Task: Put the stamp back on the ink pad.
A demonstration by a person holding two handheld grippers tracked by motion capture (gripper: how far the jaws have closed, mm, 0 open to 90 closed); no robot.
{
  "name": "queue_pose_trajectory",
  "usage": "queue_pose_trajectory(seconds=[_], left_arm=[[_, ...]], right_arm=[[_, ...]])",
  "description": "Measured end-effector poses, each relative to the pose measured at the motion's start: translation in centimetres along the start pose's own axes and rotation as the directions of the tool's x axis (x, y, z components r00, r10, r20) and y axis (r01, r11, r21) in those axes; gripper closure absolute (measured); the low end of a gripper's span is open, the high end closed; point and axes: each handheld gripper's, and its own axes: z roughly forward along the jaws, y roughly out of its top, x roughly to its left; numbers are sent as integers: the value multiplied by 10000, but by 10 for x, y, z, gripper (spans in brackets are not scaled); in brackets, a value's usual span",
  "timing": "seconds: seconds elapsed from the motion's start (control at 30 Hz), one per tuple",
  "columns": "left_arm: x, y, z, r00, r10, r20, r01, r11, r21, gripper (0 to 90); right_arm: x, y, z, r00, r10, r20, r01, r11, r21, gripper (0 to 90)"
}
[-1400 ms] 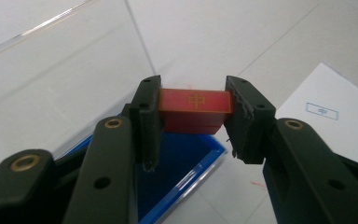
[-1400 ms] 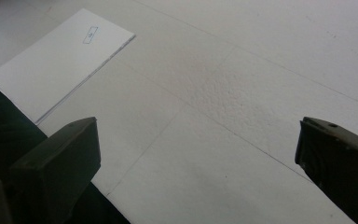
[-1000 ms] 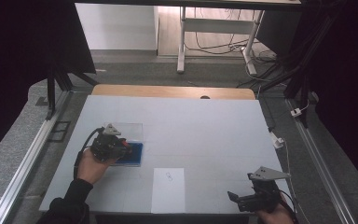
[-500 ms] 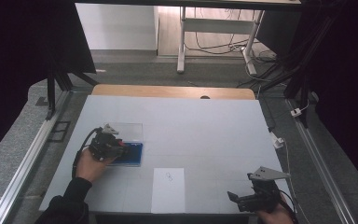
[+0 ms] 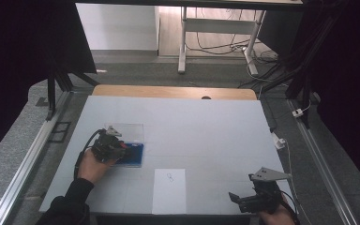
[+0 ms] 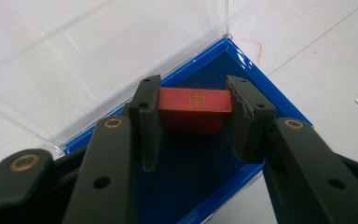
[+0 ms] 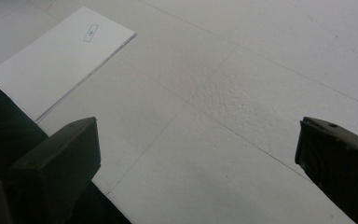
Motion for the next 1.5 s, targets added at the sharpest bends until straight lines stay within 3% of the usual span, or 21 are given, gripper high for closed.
queue_pose_trajectory(seconds=[0.3,0.47,0.6,0.97,1.1,1.3,1.5], left_arm=[[3,0,0,9989,-410,227,409,9991,59,560],[2,1,-2,9990,-447,51,447,9990,-64,457],[3,1,-8,9975,-655,250,663,9973,-330,404],[-4,4,-22,9956,-733,586,781,9933,-856,240],[-8,5,-26,9967,-645,501,690,9932,-936,179],[-13,6,-34,9945,-638,835,736,9901,-1197,126],[-20,1,-46,9921,-378,1197,556,9873,-1487,40]], right_arm=[[0,0,0,10000,8,-8,-8,10000,-21,0],[0,0,0,10000,-3,13,3,10000,-33,0],[0,0,0,10000,1,12,-1,10000,-36,0],[1,0,0,10000,-5,23,5,10000,-46,0],[0,0,0,10000,-25,29,25,10000,-41,0],[1,0,0,10000,-59,43,59,10000,-9,0],[1,0,0,10000,-52,47,52,10000,6,0]])
